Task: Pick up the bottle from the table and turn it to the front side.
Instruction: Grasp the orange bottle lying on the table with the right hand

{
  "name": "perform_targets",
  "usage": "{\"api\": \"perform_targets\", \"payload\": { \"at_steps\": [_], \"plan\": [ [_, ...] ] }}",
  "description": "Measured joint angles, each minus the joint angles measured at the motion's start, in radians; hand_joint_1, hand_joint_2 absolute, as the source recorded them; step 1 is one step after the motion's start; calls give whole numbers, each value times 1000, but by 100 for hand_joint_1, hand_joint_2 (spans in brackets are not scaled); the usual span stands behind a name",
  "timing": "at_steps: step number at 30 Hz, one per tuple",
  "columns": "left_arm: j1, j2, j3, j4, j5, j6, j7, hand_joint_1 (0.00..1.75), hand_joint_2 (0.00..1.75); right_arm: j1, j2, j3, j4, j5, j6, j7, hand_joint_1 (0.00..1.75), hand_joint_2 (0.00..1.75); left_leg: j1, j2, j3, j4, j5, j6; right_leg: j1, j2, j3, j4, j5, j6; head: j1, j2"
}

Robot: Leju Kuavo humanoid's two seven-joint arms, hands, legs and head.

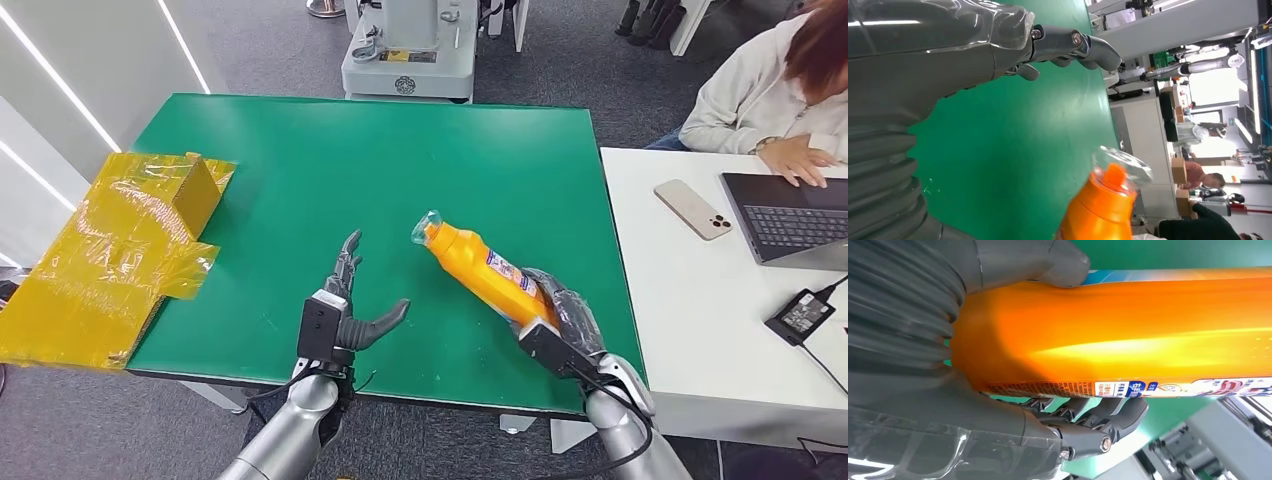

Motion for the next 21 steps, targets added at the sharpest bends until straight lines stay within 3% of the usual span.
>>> {"api": "perform_targets", "payload": {
  "at_steps": [11, 18, 21],
  "plan": [
    [0, 2, 27, -15, -17, -44, 18, 0, 175, 97, 29, -113, -192, -41, -57, -48, 175, 175, 0, 0, -1, 0, 0, 0, 0, 0, -1, 0, 0, 0, 0, 0],
    [-29, 0, 31, -15, 78, -242, 67, 0, 175, 117, 41, -146, -276, -38, -68, -49, 175, 175, 0, 0, -1, 0, 0, 0, 0, 0, -1, 0, 0, 0, 0, 0],
    [-46, -1, 32, -15, 97, -280, 77, 0, 175, 117, 41, -151, -285, -35, -69, -49, 175, 175, 0, 0, -1, 0, 0, 0, 0, 0, -1, 0, 0, 0, 0, 0]
  ]
}}
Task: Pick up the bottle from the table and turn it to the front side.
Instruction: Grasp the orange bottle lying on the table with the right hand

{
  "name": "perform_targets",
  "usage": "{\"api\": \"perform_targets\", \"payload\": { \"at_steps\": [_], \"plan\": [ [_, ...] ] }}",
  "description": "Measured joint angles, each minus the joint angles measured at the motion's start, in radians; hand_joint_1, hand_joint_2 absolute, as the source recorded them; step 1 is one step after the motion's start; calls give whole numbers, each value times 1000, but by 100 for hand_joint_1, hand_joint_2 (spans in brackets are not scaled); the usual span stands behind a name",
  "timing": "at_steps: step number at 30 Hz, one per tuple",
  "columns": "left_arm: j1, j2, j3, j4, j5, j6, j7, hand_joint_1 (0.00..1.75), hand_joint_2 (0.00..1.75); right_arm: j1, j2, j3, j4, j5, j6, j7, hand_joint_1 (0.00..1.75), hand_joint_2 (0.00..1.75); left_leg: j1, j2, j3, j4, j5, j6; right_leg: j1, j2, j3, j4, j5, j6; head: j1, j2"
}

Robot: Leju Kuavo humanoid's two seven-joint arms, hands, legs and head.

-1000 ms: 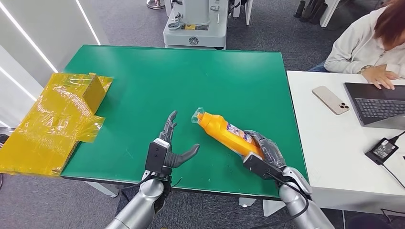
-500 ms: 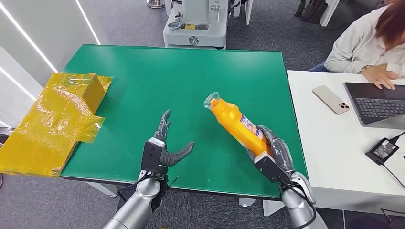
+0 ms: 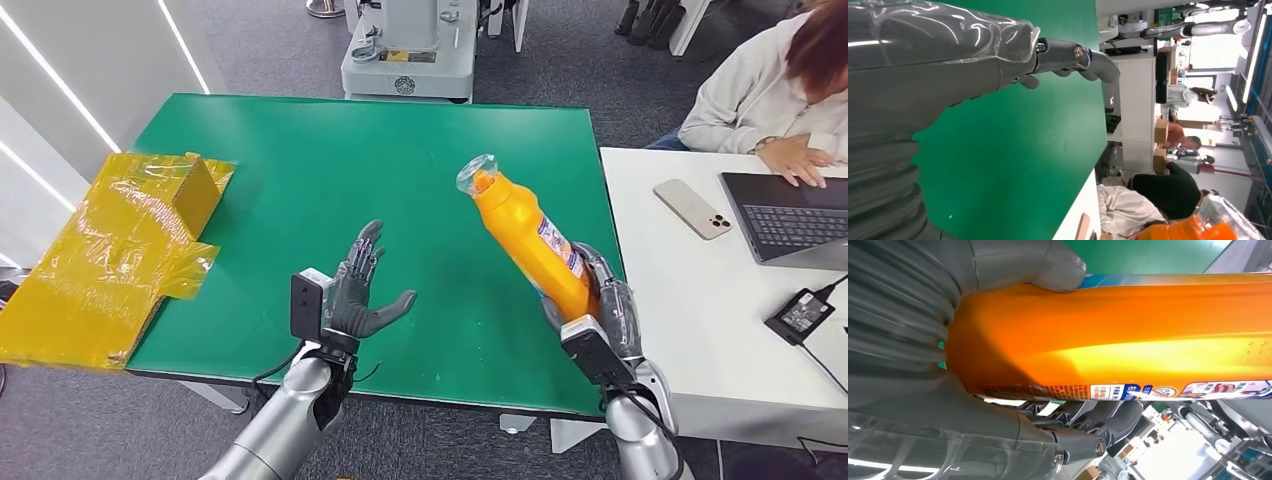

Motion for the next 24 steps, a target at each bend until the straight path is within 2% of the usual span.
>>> {"api": "perform_targets", "payload": {
  "at_steps": [5, 9, 14, 19, 24],
  "plan": [
    [-12, 0, 1, 0, 7, -14, 3, 0, 175, 0, 1, -1, -6, 0, -1, -2, 175, 175, 0, 0, 0, 0, 0, 0, 0, 0, 0, 0, 0, 0, 0, 0],
    [-36, 0, 1, 10, 53, -115, 26, 0, 175, -1, 2, -1, -10, -6, -10, -13, 175, 175, 0, 0, 0, 0, 0, 0, 0, 0, 0, 0, 0, 0, 0, 0],
    [-142, -5, 1, 50, 151, -262, 66, 0, 175, -37, 19, 2, -15, -13, -7, -22, 175, 175, 0, 0, -1, 0, 1, -1, 0, 0, 0, 0, 1, -1, 0, 0],
    [-253, -26, 11, 106, 279, -347, 145, 0, 175, -117, 43, 30, -11, -40, 4, -25, 175, 175, 0, 0, 0, 0, 2, -1, 0, 0, 0, 1, 2, -1, 0, 0],
    [-307, -35, 25, 179, 381, -421, 188, 0, 175, -151, 57, 57, -19, -62, 1, -20, 175, 175, 0, 0, 0, 0, 2, -1, 0, 0, -1, 1, 2, -1, 0, 0]
  ]
}}
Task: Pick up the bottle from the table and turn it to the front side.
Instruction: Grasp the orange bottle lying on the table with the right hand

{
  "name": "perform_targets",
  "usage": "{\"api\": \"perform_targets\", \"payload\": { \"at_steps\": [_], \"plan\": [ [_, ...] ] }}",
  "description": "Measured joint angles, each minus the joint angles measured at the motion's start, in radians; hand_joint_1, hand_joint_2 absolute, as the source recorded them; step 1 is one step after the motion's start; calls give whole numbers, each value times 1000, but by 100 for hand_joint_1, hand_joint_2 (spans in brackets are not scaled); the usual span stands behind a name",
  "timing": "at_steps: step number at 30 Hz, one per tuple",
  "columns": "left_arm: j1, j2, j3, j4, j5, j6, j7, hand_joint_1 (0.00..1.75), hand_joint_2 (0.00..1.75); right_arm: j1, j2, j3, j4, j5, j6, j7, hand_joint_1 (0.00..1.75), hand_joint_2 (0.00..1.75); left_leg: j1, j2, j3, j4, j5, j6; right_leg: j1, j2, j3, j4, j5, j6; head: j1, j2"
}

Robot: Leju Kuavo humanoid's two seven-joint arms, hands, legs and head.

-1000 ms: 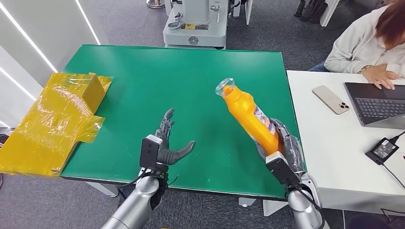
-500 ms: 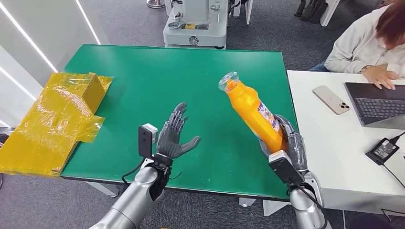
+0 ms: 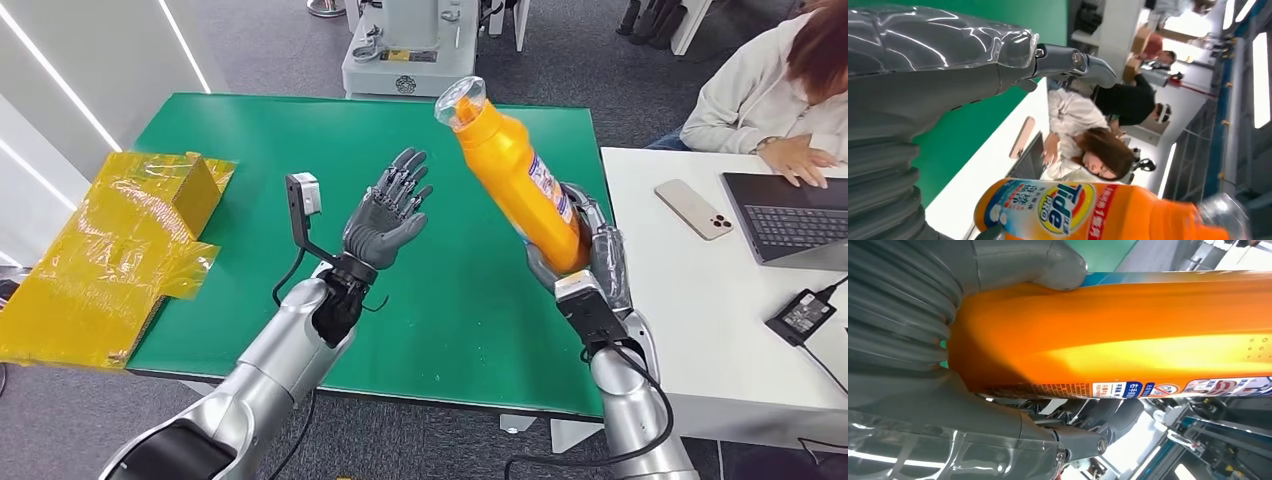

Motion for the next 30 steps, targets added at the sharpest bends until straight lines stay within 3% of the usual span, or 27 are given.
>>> {"api": "perform_targets", "payload": {
  "at_steps": [10, 30],
  "plan": [
    [-50, -24, 13, 106, 103, -35, 65, 0, 175, -27, 27, 38, -26, 13, 14, 38, 175, 175, 0, 0, 0, 0, 0, 0, 0, 0, -1, 0, 0, 0, 0, 0],
    [-84, -38, 13, 120, 66, 75, 4, 0, 175, -156, 86, 70, 220, 36, 54, 51, 175, 175, 0, 0, -1, 0, 0, 0, 0, 0, -1, 0, 0, 0, 0, 0]
  ]
}}
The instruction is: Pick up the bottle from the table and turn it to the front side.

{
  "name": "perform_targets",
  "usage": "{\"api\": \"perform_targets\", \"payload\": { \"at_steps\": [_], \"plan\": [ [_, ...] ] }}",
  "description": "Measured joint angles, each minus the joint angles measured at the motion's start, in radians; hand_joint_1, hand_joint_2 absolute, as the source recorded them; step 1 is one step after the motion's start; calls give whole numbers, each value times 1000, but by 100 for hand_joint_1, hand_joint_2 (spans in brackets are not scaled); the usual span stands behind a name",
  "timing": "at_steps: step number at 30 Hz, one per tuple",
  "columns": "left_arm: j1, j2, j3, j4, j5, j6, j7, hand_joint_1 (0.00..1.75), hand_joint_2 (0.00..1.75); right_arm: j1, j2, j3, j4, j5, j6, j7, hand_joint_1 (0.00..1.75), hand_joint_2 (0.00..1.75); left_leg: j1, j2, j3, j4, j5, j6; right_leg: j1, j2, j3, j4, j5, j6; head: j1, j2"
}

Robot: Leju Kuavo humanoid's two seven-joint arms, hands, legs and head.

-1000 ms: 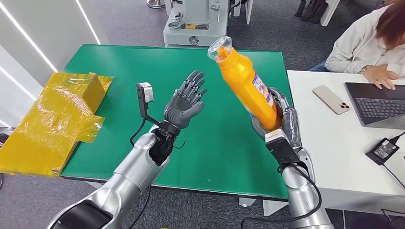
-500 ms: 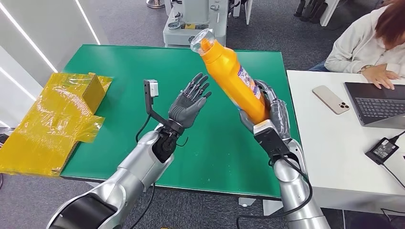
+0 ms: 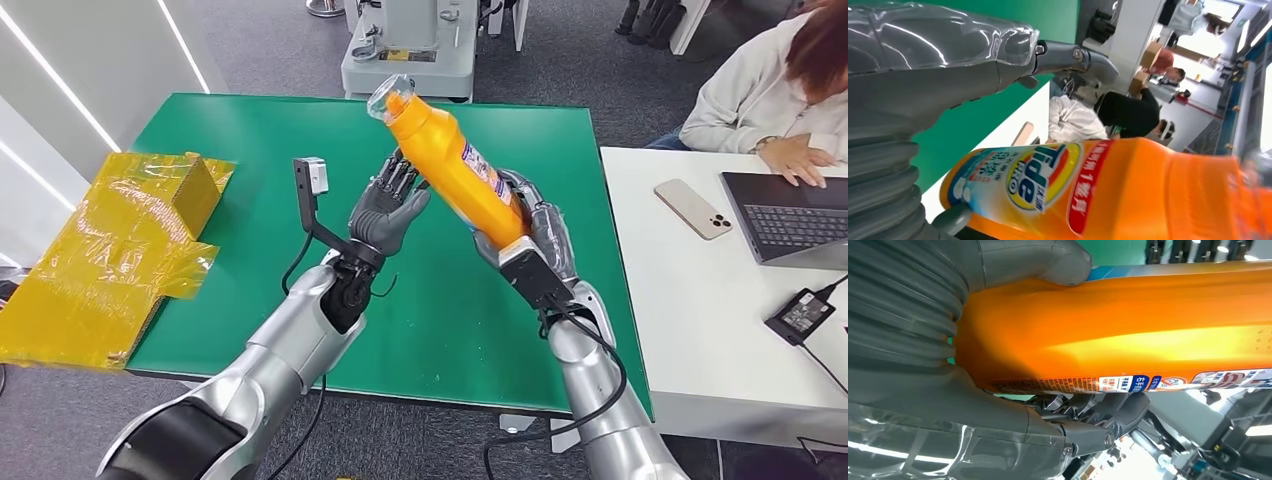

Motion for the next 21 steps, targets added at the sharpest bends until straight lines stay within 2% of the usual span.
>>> {"api": "perform_targets", "payload": {
  "at_steps": [11, 21],
  "plan": [
    [0, 6, 0, -2, 12, -5, 4, 0, 175, -72, 28, 25, 167, 29, 16, 3, 175, 175, 0, 0, 0, 0, 0, 0, 0, 0, 0, 0, 0, 0, 0, 0],
    [0, 6, 0, -2, 18, -14, 21, 0, 175, -97, 38, 52, 245, 43, 2, -7, 175, 175, 0, 0, 0, 0, 0, 0, 0, 0, 0, 0, 0, 0, 0, 0]
  ]
}}
